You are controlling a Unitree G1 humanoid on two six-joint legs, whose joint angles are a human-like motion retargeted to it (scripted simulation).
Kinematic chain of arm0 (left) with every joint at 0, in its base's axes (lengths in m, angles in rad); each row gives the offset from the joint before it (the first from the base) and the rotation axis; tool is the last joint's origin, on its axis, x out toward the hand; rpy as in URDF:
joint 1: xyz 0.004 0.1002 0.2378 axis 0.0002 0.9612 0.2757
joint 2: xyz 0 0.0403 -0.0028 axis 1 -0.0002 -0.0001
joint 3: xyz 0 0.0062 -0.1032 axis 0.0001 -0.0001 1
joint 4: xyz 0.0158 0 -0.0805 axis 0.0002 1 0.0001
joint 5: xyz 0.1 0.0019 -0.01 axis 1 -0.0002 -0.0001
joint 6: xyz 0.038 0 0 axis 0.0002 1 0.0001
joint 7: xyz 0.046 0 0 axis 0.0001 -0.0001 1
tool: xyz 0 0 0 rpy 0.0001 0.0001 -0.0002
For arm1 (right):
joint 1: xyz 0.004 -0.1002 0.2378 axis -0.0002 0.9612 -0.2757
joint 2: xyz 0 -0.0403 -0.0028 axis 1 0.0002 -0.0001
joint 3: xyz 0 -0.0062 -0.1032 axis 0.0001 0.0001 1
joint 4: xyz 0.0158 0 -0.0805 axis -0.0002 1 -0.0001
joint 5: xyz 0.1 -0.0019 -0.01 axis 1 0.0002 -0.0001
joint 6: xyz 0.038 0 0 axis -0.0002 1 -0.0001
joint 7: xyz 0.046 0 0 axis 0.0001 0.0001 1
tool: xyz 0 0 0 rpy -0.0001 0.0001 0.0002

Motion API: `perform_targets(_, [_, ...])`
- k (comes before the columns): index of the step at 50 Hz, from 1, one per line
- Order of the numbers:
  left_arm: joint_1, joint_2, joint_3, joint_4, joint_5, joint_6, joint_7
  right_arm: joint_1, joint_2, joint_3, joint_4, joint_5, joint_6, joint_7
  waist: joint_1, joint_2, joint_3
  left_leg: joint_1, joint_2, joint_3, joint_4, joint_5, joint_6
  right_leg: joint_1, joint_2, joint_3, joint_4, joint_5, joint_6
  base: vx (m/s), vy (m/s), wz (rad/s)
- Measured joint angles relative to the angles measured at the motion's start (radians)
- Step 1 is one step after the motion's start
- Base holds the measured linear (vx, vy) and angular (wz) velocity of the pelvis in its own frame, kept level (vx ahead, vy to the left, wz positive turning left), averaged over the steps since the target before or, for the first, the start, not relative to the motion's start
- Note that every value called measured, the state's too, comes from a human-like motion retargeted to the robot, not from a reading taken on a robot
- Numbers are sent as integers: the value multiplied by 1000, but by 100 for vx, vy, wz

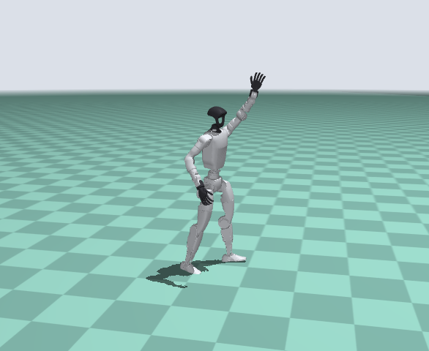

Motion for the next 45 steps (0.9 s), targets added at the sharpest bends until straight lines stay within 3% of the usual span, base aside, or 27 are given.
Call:
perform_targets(8, [-17, -4, -17, -2, -1, -12, -29, 2, 19, 0, 30, 5, -1, 7, 1, 8, -8, -18, 1, -5, -42, 25, -18, -28, 15, -10, -6, 10, 0, 0, 0, 0])
perform_targets(15, [95, 14, 62, -171, 64, -45, 26, -33, 39, 15, 42, 16, -1, 10, -19, -25, 45, -46, -10, -21, -42, 51, 0, -83, 1, -17, 64, 10, 0, 0, 0, 0])
perform_targets(25, [478, -18, 305, -501, 372, -98, 274, -41, 51, 9, -43, -65, -42, -22, -35, -92, 240, -67, 4, -43, -41, 85, 12, -120, 15, -20, 128, 21, 0, -5, 1, 4])
perform_targets(35, [804, -127, 487, -504, 443, -163, 370, -74, 45, 1, -133, -76, -100, -85, -45, -151, 527, -208, 17, -61, -39, 121, 22, -267, 28, -8, 151, 1, -38, -20, 5, -2])
perform_targets(38, [886, -147, 499, -458, 398, -204, 359, -83, 42, 39, -142, -45, -136, -112, -80, -173, 546, -325, 30, -73, -39, 145, 25, -381, 44, 1, 149, 5, -71, -23, 7, -4])
perform_targets(45, [1006, -159, 496, -350, 240, -296, 319, -107, 1, 117, -132, -52, -124, -124, -149, -214, 547, -636, 64, -70, -40, 213, 20, -704, 80, 51, 150, 42, -152, -20, 10, -36])
